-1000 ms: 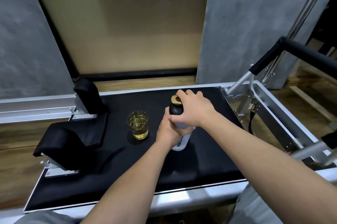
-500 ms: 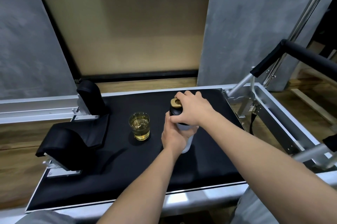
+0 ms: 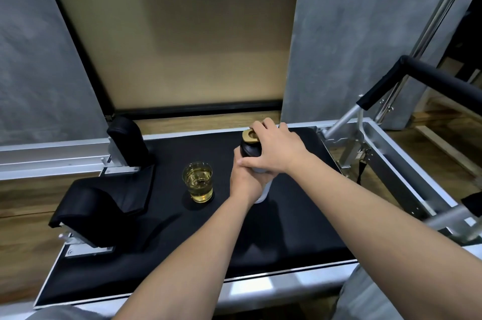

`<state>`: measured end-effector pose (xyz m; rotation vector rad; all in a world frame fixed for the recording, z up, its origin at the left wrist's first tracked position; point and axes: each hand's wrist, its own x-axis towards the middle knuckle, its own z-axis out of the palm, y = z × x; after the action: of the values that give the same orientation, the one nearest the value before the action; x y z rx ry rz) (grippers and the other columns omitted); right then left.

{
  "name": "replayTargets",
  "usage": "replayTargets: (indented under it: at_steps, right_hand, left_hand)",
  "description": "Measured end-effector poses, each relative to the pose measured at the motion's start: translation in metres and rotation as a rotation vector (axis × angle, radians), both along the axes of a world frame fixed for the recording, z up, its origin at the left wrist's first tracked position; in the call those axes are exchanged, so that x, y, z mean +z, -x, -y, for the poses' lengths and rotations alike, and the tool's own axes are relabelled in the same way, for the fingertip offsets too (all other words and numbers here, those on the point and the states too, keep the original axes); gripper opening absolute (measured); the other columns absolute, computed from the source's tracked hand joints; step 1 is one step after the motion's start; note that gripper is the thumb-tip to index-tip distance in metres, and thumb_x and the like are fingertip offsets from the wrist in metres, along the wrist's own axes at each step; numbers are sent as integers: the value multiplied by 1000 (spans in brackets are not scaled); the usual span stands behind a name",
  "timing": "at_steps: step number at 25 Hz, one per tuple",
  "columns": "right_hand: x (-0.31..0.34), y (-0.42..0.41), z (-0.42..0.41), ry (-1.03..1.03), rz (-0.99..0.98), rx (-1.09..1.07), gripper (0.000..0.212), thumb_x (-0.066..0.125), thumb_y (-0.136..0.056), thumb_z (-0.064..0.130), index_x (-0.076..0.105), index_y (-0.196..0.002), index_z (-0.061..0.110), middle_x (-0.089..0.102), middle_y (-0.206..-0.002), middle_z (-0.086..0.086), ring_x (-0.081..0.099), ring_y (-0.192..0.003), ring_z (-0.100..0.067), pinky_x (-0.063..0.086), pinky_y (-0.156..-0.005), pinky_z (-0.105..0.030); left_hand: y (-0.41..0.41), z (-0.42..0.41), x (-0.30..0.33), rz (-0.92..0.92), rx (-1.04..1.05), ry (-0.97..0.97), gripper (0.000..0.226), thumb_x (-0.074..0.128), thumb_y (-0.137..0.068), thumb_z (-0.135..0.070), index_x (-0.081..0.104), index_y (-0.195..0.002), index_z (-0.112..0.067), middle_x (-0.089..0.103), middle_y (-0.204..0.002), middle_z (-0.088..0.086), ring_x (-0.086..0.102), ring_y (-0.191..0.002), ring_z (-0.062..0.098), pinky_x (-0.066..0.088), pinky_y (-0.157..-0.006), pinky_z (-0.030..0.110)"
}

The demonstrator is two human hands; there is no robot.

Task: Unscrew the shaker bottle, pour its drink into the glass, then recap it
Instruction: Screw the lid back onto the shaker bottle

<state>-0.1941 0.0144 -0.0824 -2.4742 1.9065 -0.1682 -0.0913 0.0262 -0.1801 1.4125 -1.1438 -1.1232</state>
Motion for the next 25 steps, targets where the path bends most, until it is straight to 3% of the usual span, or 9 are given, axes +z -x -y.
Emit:
replayTargets:
  at_steps: [2, 5, 8, 11, 14, 17, 21, 22, 25]
  right_hand:
    - [-3, 1, 3, -22, -2, 4, 97, 57, -72, 90, 38, -145, 28, 47, -140, -2, 50, -118, -38, 45, -81, -46]
    - [-16, -3, 3, -46, 17, -21, 103, 57, -79, 84, 19, -161, 33, 41, -154, -3, 47, -125, -38, 47, -88, -48]
    - [-17, -6, 7, -39, 26, -24, 105, 56, -80, 83, 12, -164, 35, 41, -155, -2, 46, -126, -39, 48, -87, -47]
    - [-16, -5, 10, -46, 7, -16, 102, 54, -81, 84, 17, -162, 36, 42, -152, -2, 45, -127, -38, 47, -83, -44]
    - [-16, -8, 9, -47, 1, -22, 89, 53, -82, 83, 31, -153, 34, 45, -144, -3, 46, -121, -36, 44, -78, -43]
    - [-17, -16, 7, -64, 29, -81, 81, 52, -82, 82, 38, -145, 32, 45, -139, -4, 44, -119, -37, 40, -79, -44]
    - [-17, -22, 9, -73, 51, -81, 82, 53, -83, 81, 39, -146, 32, 46, -139, -4, 43, -120, -38, 40, -84, -47]
    - [-16, -21, 10, -76, 57, -76, 82, 53, -83, 81, 38, -147, 32, 46, -140, -4, 43, -121, -38, 40, -86, -47]
    - [-15, -15, 10, -83, 59, -56, 83, 54, -82, 81, 37, -147, 31, 45, -141, -2, 44, -120, -37, 40, -83, -45]
  left_hand:
    - [2, 1, 9, -297, 68, -72, 12, 68, -97, -32, 77, -98, -24, 81, -93, -1, 79, -82, 15, 67, -76, 40]
    - [3, 6, 3, -715, 150, -328, 27, 63, -99, -40, 79, -90, -21, 81, -86, 3, 80, -74, 20, 65, -71, 41]
    - [2, 10, 0, -1038, 160, -391, 28, 66, -100, -28, 83, -80, -39, 79, -93, -7, 77, -86, 11, 63, -82, 34]
    - [10, 16, 5, -920, 109, -375, 67, 78, -91, -5, 53, -113, -63, 61, -109, -35, 61, -94, -16, 49, -87, 5]
    - [6, 6, 0, -929, 254, -314, 15, 76, -91, -26, 76, -105, -32, 79, -98, -6, 76, -82, 10, 64, -69, 32]
    - [12, 7, -7, -959, 333, -321, 22, 73, -94, -36, 77, -107, -19, 81, -89, 2, 79, -67, 15, 61, -55, 33]
    - [9, 5, -4, -944, 316, -295, 26, 71, -94, -39, 72, -111, -20, 80, -93, 2, 79, -72, 15, 61, -57, 31]
    - [7, 4, -3, -852, 279, -256, 29, 73, -90, -36, 70, -115, -22, 78, -101, 0, 79, -83, 15, 63, -64, 33]
    - [5, 3, -13, -4, 71, -63, 87, 87, -59, -32, 51, -138, -25, 61, -139, -2, 64, -127, 25, 58, -105, 47]
